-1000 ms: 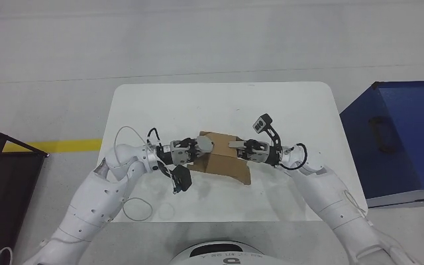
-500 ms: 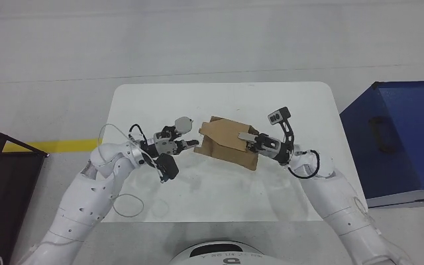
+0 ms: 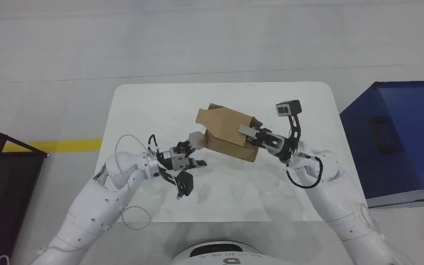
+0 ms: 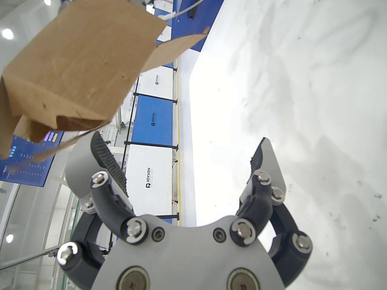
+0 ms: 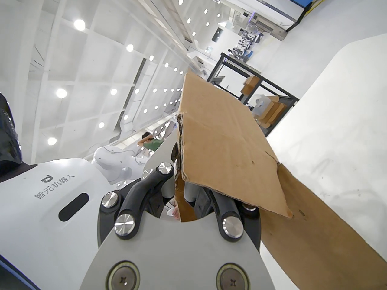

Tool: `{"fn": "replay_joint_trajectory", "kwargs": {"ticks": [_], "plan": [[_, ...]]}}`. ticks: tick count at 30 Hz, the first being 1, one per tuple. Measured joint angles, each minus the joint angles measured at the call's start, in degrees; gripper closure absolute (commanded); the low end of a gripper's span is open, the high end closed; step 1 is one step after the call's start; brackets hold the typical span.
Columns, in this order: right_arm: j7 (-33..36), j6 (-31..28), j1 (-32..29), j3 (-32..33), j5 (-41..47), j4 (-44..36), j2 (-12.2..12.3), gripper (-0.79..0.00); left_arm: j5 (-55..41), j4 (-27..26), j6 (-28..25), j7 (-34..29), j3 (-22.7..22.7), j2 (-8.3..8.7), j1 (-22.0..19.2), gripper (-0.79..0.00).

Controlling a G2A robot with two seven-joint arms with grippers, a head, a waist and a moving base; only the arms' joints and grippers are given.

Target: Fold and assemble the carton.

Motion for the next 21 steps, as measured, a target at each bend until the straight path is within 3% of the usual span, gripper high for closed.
{"fn": "replay_joint_trajectory", "kwargs": {"ticks": [8, 15, 21], "plan": [[1.6, -0.9, 0.1, -0.3, 0.4, 1.1, 0.0, 0.0, -3.2, 1.4, -1.6, 1.9, 0.2, -0.16, -2.4, -0.785], [2.3, -1.2, 0.8, 1.6, 3.0, 2.5, 0.3, 0.0, -6.4, 1.9, 0.8, 10.1, -5.0, 1.22, 0.0, -0.785], [2.8, -0.8, 0.6, 1.9, 2.1, 2.2, 0.4, 0.0, 1.5, -4.3, 1.8, 8.1, -4.2, 1.97, 3.7, -0.785]]}}
